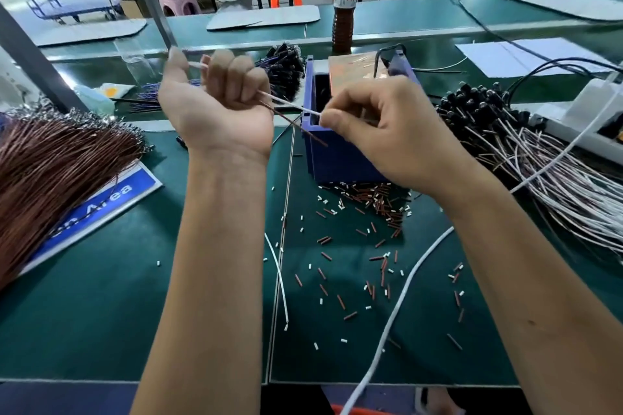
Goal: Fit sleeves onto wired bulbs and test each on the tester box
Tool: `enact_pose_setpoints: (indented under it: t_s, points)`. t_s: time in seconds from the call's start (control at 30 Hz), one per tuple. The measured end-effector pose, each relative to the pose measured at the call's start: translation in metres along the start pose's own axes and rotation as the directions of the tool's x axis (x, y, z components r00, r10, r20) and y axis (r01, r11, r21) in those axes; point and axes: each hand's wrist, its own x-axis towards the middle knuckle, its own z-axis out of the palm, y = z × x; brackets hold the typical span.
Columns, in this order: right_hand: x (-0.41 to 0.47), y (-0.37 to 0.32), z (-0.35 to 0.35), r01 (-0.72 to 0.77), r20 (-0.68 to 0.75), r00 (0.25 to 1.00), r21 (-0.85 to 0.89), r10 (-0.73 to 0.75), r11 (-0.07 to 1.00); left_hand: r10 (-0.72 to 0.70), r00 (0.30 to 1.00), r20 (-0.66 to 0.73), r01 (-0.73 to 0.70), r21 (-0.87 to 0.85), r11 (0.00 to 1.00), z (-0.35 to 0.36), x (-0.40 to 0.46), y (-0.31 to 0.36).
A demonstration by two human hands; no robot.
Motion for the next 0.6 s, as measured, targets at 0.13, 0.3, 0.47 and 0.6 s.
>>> enact_pose_setpoints:
  t_s: [0.13, 0.3, 0.47, 0.6]
  points:
    - [-0.012, 0.016, 0.009, -0.063, 0.181, 0.982, 0.029, 0.057, 0.998, -0.024, 1.0, -0.001, 0.024, -0.139, 0.99, -0.01, -0.01, -0.018]
    - [-0.023, 0.03, 0.012, -0.079, 0.075, 0.995, 0.149, 0.069, 0.986, -0.06, 0.997, 0.056, 0.068, -0.152, 0.986, -0.024, -0.011, -0.027]
    - [-0.026, 0.037, 0.001, 0.022, -0.092, 0.996, 0.157, -0.007, 0.987, -0.123, 0.99, 0.068, 0.124, -0.008, 0.992, -0.038, -0.008, -0.028]
    - [-0.031, 0.052, -0.008, -0.002, -0.136, 0.991, 0.1, 0.016, 0.995, -0.067, 0.998, -0.01, 0.067, 0.011, 0.998, -0.046, 0.003, -0.013]
